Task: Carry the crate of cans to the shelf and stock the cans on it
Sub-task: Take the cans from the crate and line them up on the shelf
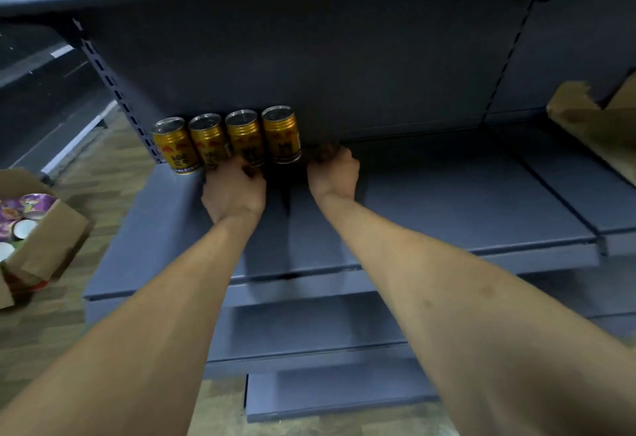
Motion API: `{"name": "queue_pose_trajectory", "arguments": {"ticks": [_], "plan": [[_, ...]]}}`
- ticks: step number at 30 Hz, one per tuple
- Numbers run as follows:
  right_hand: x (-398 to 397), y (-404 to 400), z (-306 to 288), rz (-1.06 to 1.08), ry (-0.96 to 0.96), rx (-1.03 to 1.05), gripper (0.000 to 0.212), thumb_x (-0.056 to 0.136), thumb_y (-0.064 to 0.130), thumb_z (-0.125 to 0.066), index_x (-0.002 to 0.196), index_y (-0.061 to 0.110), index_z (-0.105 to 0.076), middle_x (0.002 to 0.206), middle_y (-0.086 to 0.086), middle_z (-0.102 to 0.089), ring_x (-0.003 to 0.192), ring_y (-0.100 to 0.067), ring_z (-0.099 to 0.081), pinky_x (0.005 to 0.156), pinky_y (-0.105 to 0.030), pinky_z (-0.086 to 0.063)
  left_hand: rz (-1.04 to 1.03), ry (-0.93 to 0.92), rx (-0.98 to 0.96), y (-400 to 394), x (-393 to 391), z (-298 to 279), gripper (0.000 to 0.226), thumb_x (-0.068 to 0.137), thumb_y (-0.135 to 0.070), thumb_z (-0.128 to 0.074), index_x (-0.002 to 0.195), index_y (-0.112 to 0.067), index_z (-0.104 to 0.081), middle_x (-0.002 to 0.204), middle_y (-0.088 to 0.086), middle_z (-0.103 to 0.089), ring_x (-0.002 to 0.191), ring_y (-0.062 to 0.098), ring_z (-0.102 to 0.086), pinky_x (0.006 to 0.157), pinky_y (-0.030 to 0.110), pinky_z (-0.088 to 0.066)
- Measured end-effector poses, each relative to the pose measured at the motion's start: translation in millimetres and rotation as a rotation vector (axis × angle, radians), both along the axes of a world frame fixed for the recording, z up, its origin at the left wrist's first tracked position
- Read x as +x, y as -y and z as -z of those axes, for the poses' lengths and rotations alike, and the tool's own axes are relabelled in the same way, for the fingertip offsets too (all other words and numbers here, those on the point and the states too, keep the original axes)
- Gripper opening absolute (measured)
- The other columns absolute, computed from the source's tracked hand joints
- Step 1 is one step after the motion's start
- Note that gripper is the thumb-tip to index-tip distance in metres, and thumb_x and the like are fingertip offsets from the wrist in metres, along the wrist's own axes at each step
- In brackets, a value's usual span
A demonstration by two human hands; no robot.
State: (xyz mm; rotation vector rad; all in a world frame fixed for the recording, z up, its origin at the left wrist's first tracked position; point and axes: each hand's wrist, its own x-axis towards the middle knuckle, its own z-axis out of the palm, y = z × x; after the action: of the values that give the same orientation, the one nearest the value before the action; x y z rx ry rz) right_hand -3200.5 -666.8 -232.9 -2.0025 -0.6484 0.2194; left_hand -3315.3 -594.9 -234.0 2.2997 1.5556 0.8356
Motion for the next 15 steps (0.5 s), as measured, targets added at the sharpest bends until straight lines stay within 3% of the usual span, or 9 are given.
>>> {"name": "queue_pose_trajectory", "arguments": {"ticks": [6, 10, 15], "plan": [[-34.0, 61.7, -1.6, 0.128, -0.122, 0.109, 0.036, 0.093, 0.004, -0.049, 0.125, 0.008, -0.064, 0.118, -0.019, -0.066, 0.109, -0.034, -0.062, 0.092, -0.031, -0.05, 0.112, 0.058, -0.046, 51.0, -25.4, -0.6, 0.019, 0.093, -0.028, -0.055, 0.099, -0.018, -0.069, 0.104, 0.016, -0.069, 0.1, 0.04, -0.061, 0.075, 0.036, -0.043], [-60.7, 100.9, 1.0, 0.201, -0.104, 0.139, 0.031, 0.094, 0.005, -0.05, 0.12, 0.008, -0.066, 0.114, -0.017, -0.068, 0.105, -0.031, -0.064, 0.09, -0.03, -0.052, 0.17, 0.077, -0.051, 86.1, -45.2, 1.4, 0.021, 0.092, -0.028, -0.053, 0.101, -0.019, -0.07, 0.104, 0.017, -0.068, 0.099, 0.041, -0.061, 0.081, 0.039, -0.048], [-88.9, 136.3, 7.5, 0.256, -0.081, 0.123, 0.028, 0.093, 0.007, -0.052, 0.116, 0.01, -0.068, 0.109, -0.012, -0.069, 0.102, -0.026, -0.064, 0.081, -0.021, -0.046, 0.229, 0.088, -0.064, 128.2, -69.1, 6.5, 0.019, 0.091, -0.025, -0.052, 0.094, -0.02, -0.07, 0.098, 0.014, -0.069, 0.093, 0.038, -0.062, 0.077, 0.037, -0.048]]}}
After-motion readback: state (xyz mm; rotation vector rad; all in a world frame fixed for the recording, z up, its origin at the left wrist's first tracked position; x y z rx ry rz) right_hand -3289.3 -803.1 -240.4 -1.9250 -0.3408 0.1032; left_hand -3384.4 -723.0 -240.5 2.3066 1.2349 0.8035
